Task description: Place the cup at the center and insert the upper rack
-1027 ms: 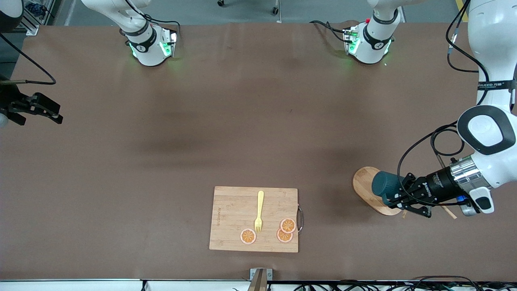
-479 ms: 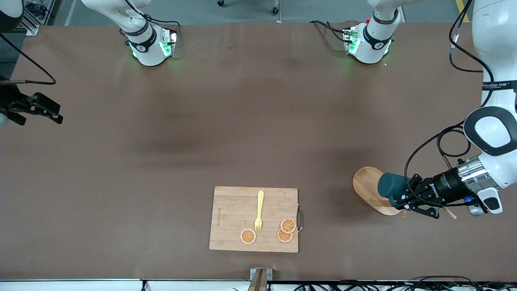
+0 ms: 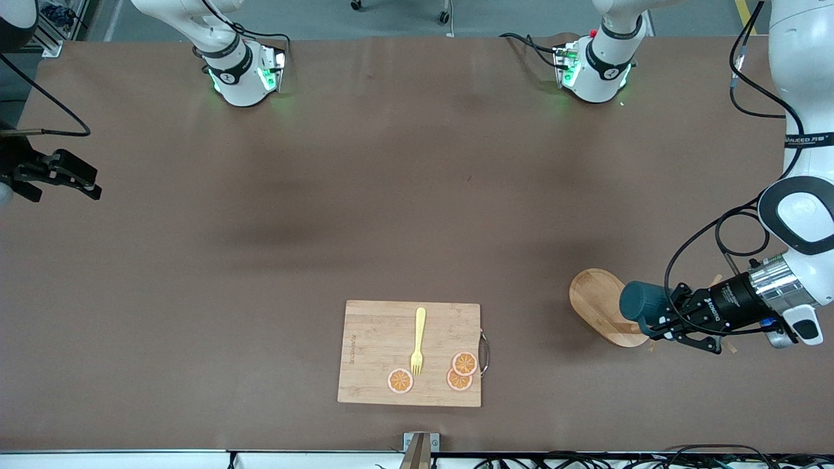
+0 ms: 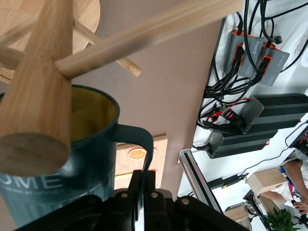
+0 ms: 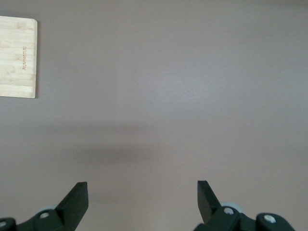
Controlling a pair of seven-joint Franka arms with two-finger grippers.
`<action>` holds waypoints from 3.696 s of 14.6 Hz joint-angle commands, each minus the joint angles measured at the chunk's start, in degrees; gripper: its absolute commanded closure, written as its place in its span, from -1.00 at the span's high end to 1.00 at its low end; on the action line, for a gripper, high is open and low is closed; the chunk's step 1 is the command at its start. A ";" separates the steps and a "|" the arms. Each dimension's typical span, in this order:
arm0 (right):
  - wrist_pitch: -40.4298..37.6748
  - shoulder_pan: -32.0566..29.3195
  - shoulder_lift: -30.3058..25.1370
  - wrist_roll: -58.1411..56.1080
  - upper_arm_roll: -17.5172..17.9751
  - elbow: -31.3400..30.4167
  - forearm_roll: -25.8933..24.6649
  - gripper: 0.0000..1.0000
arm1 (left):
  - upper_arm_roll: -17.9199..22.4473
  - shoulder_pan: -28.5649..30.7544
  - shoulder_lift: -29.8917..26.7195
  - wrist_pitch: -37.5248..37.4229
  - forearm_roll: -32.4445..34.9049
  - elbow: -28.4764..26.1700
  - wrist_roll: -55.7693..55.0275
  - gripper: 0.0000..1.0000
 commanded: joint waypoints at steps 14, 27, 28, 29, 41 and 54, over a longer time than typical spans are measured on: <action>0.22 -0.15 -1.34 0.27 -0.02 -1.42 0.43 1.00 | -0.45 0.71 -17.59 -12.95 15.07 -0.17 3.21 1.00; 0.14 -0.76 -1.60 -0.35 -0.29 -1.34 0.34 1.00 | -1.59 0.80 -27.27 -28.35 33.45 -0.25 56.95 1.00; 0.14 -0.85 -1.60 -0.44 -0.29 -1.25 0.34 1.00 | -1.24 0.98 -27.27 -30.19 33.37 -0.25 60.84 1.00; 0.14 -0.85 -1.60 -0.35 -0.29 -1.25 0.43 1.00 | -1.24 1.06 -27.18 -31.86 33.45 -0.25 61.92 1.00; -0.13 -1.03 -1.69 -0.26 -0.20 -1.16 0.43 1.00 | -0.98 -0.33 -33.78 -33.28 34.07 -3.59 64.39 1.00; -1.80 -1.11 -1.60 -0.17 -0.20 -1.16 0.34 1.00 | 12.21 -14.14 -33.86 -32.84 33.54 -3.15 64.39 1.00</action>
